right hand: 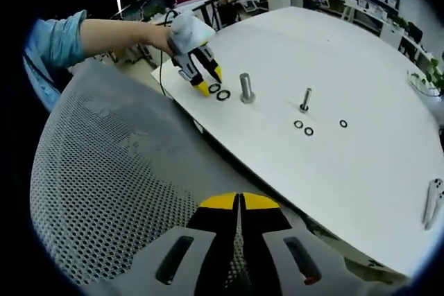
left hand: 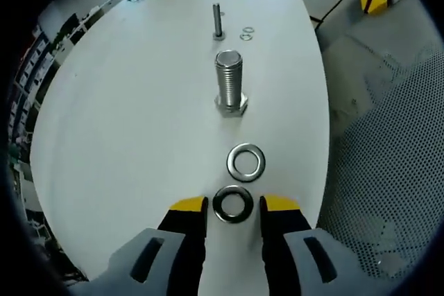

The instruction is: Place the washer onto the threaded stud by aligning its center hole with the stud, sliding it down to the base, and recovering from edge contact or off-axis alignment until the washer reaches the visible bottom stop.

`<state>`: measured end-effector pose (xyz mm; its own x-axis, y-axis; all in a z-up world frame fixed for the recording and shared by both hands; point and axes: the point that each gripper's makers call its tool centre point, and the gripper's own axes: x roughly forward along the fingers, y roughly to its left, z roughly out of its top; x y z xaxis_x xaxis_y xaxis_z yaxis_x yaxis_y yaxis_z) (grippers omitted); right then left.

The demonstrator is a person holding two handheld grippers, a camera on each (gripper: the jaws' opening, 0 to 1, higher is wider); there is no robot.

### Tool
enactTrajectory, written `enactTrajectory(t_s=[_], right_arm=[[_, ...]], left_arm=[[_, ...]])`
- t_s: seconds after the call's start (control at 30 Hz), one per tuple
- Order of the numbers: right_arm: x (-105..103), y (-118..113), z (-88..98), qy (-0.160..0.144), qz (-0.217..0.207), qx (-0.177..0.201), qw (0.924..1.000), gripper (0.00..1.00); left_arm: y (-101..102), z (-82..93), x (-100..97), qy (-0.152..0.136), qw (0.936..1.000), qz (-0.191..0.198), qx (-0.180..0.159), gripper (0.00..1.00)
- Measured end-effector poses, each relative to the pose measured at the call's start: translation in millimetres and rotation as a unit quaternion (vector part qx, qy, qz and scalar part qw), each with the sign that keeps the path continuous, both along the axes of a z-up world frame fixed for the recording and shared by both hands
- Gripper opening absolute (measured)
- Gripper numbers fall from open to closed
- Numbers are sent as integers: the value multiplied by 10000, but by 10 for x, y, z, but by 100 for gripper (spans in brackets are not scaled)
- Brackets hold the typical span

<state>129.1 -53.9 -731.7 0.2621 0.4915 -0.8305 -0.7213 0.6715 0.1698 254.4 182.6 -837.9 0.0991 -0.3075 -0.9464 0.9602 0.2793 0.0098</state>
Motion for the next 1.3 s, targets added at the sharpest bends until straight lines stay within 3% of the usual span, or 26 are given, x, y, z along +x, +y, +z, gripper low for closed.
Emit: enactTrajectory(t_s=[0.13,0.4,0.5,0.67,0.7,0.73,0.77,0.8,0.83,0.87,0.9,0.93,0.97,1.03,1.1,1.23,1.3], right_arm=[[-1,-1,-1,2,-3,5,10000,4],[4,3,0,13,-7,36,10000,4],[7,4,2,13,-17,49,10000,4],[11,3,5,-8,-40,61,10000,4],[13,3,5,-9,-36,59,10000,4],[10,3,3,-5,-36,57,10000,4],[10,3,3,-2,-34,58,10000,4],[10,2,3,-5,-35,56,10000,4],[10,2,4,-6,-35,59,10000,4],[11,2,4,-7,-36,58,10000,4],[10,2,3,-2,-37,55,10000,4],[10,0,3,-3,-44,55,10000,4],[12,0,5,-9,-51,58,10000,4],[14,-2,5,-14,-59,64,10000,4],[14,0,3,10,-45,58,10000,4],[6,5,-3,45,3,43,10000,4],[4,7,-4,45,22,43,10000,4]], left_arm=[[53,-4,-13,87,9996,-141,241,30],[26,-2,-8,72,9995,-220,218,30],[-4,1,60,-92,9995,-276,84,21],[-27,13,64,-93,9998,-163,-77,20],[-42,11,73,-121,9998,-129,-123,7],[10,-27,48,-110,9997,-183,137,0],[-13,50,156,-592,9982,-51,10,0],[-29,21,62,-342,9989,-329,41,0],[-106,-34,86,-351,9987,-341,-149,0],[-115,-43,183,-577,9975,-339,-221,0],[-66,-34,219,-595,9979,-241,-112,0],[-88,-20,207,-362,9989,42,-285,0],[-92,46,255,-413,9983,128,-398,0],[-86,283,456,-855,9931,272,-757,0],[-3,506,522,-780,9896,646,-1021,0],[448,852,553,-981,9844,1034,-1034,0],[647,957,468,-1073,9817,1223,-985,0]])
